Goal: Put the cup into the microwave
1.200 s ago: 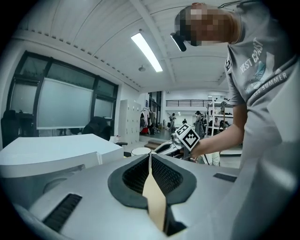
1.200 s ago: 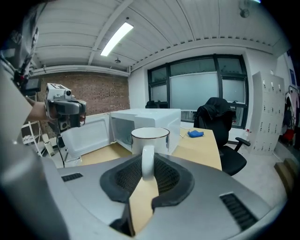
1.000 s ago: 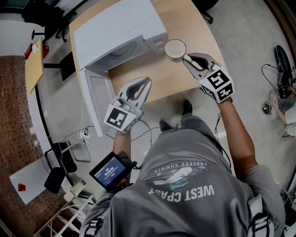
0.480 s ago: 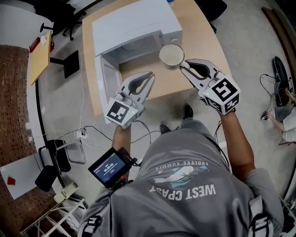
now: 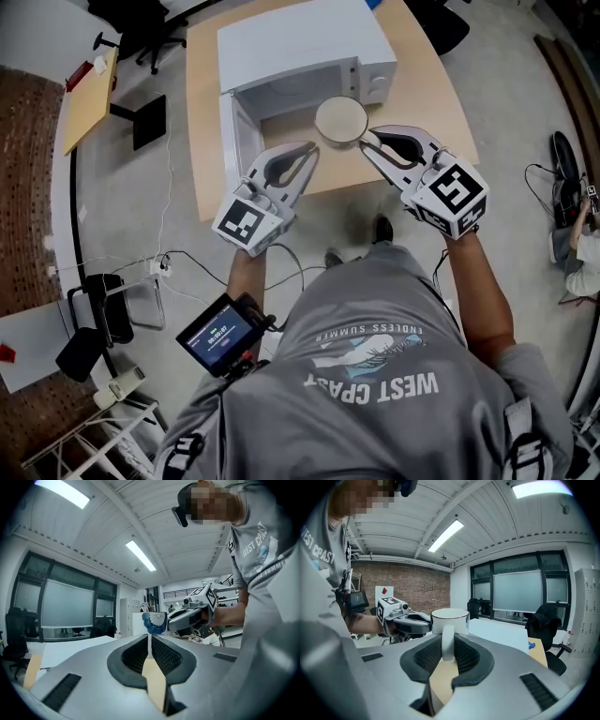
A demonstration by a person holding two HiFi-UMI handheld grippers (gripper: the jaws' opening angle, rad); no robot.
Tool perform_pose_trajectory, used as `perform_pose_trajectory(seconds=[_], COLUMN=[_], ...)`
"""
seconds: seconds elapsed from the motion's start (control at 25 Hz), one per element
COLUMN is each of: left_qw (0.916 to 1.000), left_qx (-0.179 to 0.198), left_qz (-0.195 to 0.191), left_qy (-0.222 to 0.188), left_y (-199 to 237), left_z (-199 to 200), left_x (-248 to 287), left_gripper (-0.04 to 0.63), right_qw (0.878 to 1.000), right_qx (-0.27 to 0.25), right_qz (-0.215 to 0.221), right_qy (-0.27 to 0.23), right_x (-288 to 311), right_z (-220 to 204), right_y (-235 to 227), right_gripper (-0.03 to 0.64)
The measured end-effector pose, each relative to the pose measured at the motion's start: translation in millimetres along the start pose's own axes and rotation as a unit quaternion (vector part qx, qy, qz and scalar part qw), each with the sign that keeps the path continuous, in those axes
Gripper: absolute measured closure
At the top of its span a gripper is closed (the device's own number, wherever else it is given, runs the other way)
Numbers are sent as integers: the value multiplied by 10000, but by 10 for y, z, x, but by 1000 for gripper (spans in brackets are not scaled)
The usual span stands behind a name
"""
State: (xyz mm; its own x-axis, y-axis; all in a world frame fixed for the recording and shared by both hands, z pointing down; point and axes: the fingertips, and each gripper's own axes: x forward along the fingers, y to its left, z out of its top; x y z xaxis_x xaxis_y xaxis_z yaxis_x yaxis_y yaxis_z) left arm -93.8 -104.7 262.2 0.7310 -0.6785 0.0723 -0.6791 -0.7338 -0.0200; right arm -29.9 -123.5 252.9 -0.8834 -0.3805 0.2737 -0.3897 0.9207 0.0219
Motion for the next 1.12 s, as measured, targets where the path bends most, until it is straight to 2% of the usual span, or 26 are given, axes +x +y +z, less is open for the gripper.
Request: perform_pose_trajectory(seconds=[0.24, 0.6, 0.72, 0.88, 1.12], left_qw=[9999, 9998, 9997, 9997, 9992], left_qx=[20, -48, -123, -96, -260], left_qz=[16, 23, 182, 157, 298], left_qy=[-111, -201, -55, -174, 6], left_y=[116, 85, 157, 197, 387], left_z=[-34, -85, -146, -200, -344], left_x=[-437, -440, -443, -440, -394], left_gripper=[572, 572, 572, 572, 572], right_qw=[9999, 9997, 9996, 9993, 9983], right_qx=[-155, -59, -10, 101, 307], right_qz=[60, 180, 215, 246, 327], right_qy=[49, 131, 199, 262, 367], right_x=[281, 303, 359, 438, 673], right_z=[78, 29, -26, -107, -276], right_y=[362, 410, 395, 335, 213], right_gripper=[545, 545, 545, 545, 545])
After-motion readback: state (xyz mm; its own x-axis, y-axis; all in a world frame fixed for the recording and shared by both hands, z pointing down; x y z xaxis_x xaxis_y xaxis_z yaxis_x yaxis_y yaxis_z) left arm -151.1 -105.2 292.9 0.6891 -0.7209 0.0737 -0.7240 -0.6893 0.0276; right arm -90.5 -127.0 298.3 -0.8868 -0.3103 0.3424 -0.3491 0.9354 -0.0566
